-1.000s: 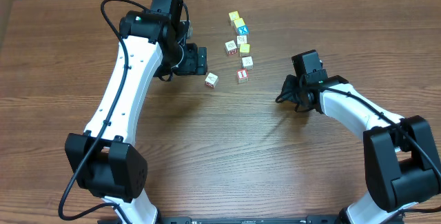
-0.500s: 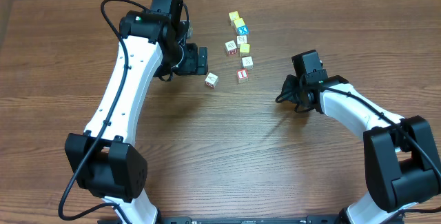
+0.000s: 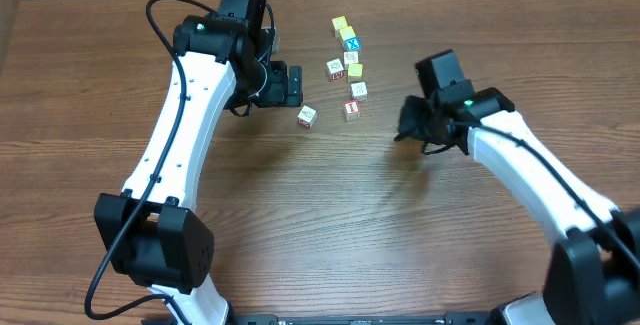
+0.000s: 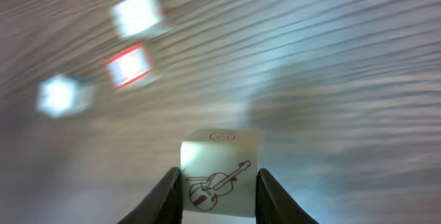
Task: Flip 5 blocks
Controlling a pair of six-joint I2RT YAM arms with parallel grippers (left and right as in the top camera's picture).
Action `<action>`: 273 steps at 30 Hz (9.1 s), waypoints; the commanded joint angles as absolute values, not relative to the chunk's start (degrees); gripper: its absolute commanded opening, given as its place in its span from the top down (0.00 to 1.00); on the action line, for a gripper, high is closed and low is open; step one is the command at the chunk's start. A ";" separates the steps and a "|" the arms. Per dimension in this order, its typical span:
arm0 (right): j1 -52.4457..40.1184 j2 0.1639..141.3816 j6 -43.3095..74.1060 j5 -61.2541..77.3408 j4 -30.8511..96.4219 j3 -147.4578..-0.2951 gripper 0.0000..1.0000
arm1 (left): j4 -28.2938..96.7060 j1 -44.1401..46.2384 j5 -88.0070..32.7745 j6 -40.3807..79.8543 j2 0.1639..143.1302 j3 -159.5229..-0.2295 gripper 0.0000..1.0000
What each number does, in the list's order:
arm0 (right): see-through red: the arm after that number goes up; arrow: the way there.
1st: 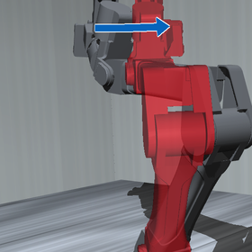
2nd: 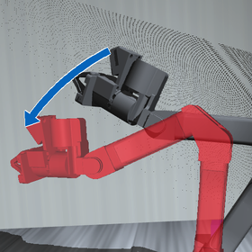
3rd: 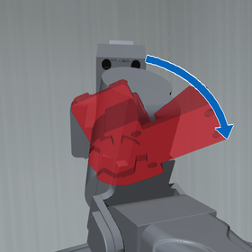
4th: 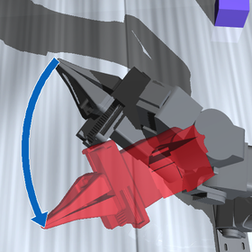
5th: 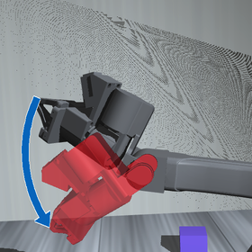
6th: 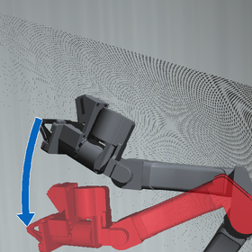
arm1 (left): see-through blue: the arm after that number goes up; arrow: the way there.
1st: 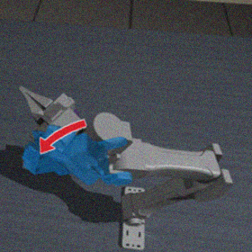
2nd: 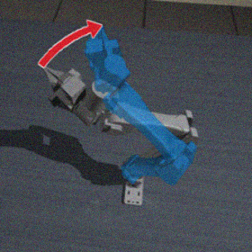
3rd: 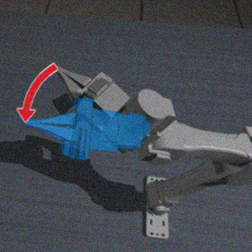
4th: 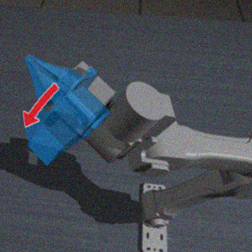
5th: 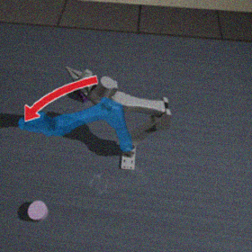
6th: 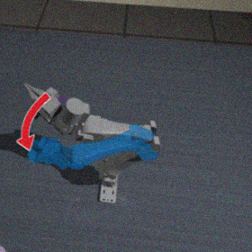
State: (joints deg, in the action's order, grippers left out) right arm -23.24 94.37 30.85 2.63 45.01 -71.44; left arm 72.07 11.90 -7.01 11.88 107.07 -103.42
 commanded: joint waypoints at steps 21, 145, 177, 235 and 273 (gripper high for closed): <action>-39.05 94.06 40.56 6.09 56.97 -71.57 0.20 | 72.18 11.60 -4.45 12.49 107.68 -103.22 0.01; -38.83 98.35 39.29 0.60 34.98 -59.07 0.65 | 73.19 11.84 -4.45 14.22 108.47 -103.22 0.00; -38.94 100.97 37.01 -0.75 34.35 -60.10 0.38 | 73.23 11.84 -4.45 14.20 108.47 -103.22 0.00; -39.55 107.39 34.63 -7.97 38.24 -81.34 0.13 | 67.68 4.36 1.89 23.14 108.49 -103.22 0.23; -31.31 119.72 22.52 -2.42 20.01 -81.34 0.38 | 70.43 1.56 1.89 23.18 108.47 -103.22 0.00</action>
State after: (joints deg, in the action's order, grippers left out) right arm -30.79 119.59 24.14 -5.45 20.25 -80.38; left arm 70.50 1.13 2.17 22.68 107.18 -103.42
